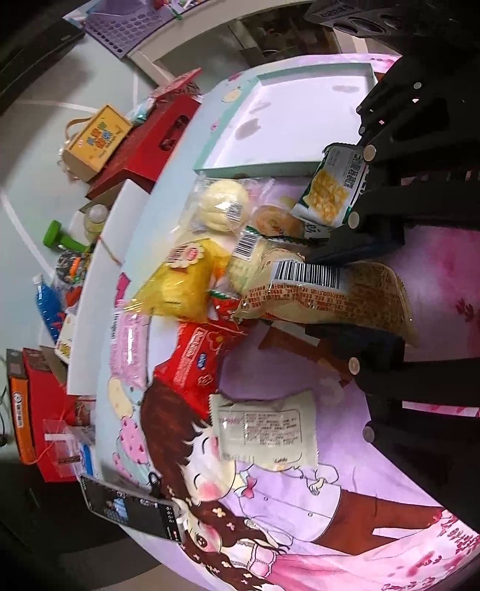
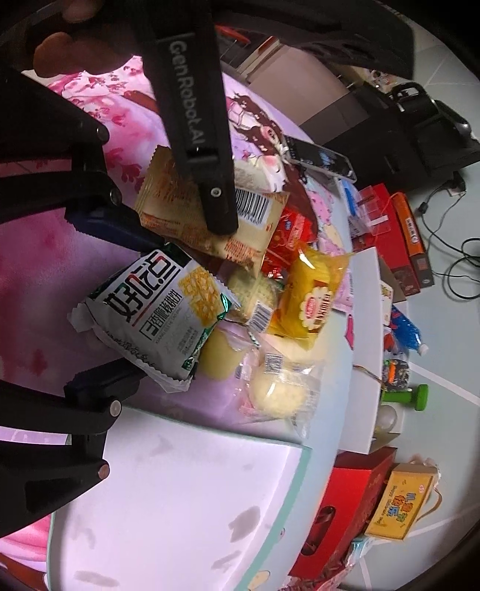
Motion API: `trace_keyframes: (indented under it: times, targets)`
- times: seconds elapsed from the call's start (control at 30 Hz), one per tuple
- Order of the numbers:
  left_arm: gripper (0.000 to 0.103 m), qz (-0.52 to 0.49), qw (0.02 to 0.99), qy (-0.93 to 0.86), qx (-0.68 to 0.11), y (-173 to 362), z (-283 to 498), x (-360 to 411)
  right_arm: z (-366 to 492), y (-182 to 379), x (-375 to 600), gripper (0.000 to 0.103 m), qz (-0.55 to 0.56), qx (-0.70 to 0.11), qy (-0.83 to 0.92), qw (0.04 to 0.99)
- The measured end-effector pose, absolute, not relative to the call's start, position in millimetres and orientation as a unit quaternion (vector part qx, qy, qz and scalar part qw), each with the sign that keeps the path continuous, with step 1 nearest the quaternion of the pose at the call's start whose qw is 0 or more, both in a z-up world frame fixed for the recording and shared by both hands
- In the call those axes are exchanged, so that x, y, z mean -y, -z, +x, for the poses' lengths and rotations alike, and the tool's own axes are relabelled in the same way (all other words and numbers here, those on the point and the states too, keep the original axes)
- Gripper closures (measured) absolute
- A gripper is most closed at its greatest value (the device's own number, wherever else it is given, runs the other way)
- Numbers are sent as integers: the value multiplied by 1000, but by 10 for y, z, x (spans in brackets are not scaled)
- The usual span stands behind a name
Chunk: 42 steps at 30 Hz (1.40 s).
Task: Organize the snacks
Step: 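Grasp the soy-milk packet with the right tool while the left tool grasps the tan packet, then open the right tool over the tray while the left tool releases the tan packet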
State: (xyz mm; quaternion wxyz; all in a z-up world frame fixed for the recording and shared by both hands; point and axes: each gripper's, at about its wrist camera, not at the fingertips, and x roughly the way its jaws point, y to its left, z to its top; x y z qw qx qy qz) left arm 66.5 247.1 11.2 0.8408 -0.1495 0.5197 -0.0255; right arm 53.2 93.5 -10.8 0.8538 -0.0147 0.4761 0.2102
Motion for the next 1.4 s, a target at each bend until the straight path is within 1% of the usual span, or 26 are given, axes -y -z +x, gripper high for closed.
trace_keyframes:
  times: [0.23,0.4,0.73,1.03,1.1,1.17,1.2,1.23,1.27,1.4]
  targets:
    - [71,-145,851,26,-505,-244,662,-2438,552,-50,-785,43,7,-458,-197,867]
    - [71,-133,846,52,-513,-233,759,-2223,681,-123,-480,43,30,-450,-153,879]
    - [71,-83,848,151,-502,-388,1216,-1388,1028,-124,435,43,92,-445,-31,890]
    - [71,-39,833,194,-516,-225,1770,-623,1308,105,1029,43,134,-457,33,878]
    - [71,-40,830,197,-521,-178,1838,-538,1330,149,1088,41,140,-462,39,875]
    - [67,-44,828,194,-525,-139,1884,-490,1335,170,1102,41,136,-465,46,874]
    - [57,-44,827,192,-526,-129,1891,-480,1334,163,1104,41,131,-465,49,874]
    - [42,-44,827,187,-528,-125,1890,-481,1326,158,1096,41,128,-465,51,875]
    - [38,-45,828,184,-528,-121,1889,-485,1323,150,1100,41,126,-466,54,874]
    - [37,-54,832,163,-528,-196,1818,-622,1269,79,1062,41,114,-469,60,874]
